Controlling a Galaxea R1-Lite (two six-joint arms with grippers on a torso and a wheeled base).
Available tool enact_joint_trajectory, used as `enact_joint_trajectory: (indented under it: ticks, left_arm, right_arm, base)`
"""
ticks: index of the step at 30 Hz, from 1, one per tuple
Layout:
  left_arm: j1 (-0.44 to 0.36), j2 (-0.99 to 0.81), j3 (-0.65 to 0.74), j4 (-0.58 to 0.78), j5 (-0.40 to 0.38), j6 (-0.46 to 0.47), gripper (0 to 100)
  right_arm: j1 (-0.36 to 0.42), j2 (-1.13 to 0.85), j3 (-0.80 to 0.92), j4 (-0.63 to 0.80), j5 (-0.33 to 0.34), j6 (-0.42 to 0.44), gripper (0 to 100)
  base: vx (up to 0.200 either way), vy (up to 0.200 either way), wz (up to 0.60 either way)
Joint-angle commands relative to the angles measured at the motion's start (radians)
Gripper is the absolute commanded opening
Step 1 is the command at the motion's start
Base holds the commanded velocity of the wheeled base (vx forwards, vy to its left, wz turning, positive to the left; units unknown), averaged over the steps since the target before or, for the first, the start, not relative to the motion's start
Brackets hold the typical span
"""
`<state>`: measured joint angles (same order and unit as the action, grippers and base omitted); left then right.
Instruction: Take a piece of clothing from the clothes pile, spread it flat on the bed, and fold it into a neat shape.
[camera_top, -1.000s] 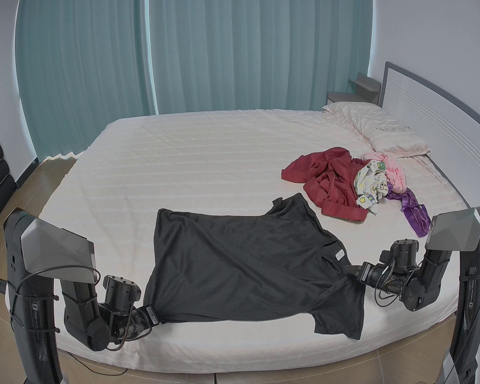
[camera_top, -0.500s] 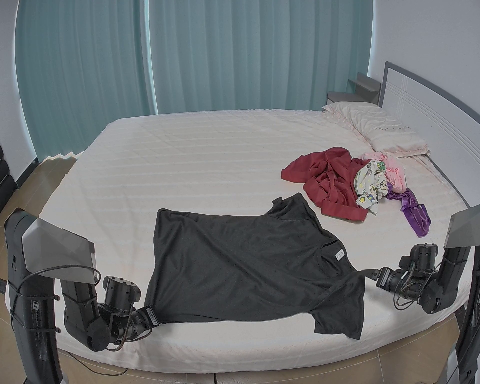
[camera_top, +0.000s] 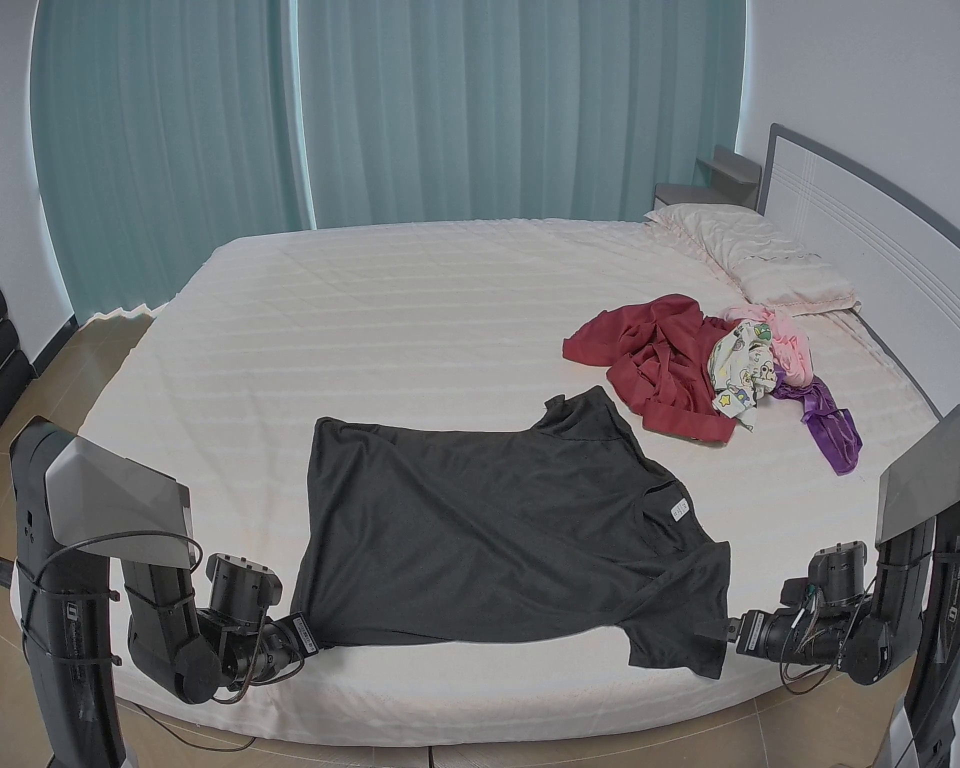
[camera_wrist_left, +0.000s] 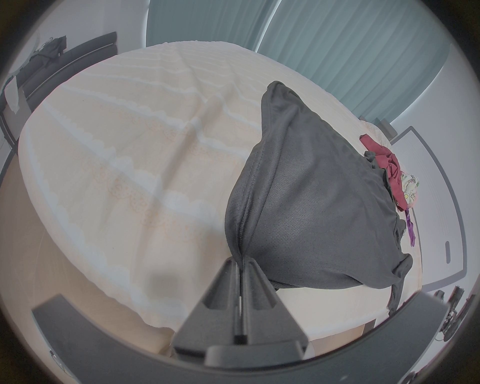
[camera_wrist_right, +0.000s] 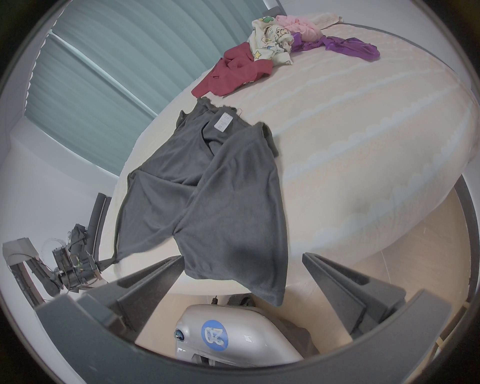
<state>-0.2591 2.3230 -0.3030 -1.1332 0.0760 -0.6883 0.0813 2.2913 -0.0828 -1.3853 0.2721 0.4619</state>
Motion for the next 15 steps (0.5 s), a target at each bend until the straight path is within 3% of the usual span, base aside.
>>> enact_joint_trajectory:
  ticks: [1,2,4,12,15]
  left_arm:
    - [0.000,0.004,0.001,0.000,0.001,0.000,0]
    - [0.000,0.006,0.001,0.000,0.002,0.000,0]
    - [0.000,0.006,-0.001,0.000,0.002,0.000,0]
    - [0.000,0.007,-0.001,0.000,0.002,0.000,0]
    - [0.000,0.007,-0.001,0.000,0.002,0.000,0]
  right_arm:
    - [0.038,0.149,0.047,-0.103,-0.042,-0.002,100]
    - [0.051,0.191,0.054,-0.181,-0.073,0.000,100]
    - [0.058,0.200,0.046,-0.181,-0.097,0.003,100]
    - [0.106,0.201,0.031,-0.179,-0.105,0.015,100]
    - [0.124,0.206,0.003,-0.178,-0.136,0.046,100]
  base:
    - [0.000,0.000,0.00]
    - [0.000,0.000,0.00]
    - [0.000,0.000,0.00]
    - [0.000,0.000,0.00]
    - [0.000,0.000,0.00]
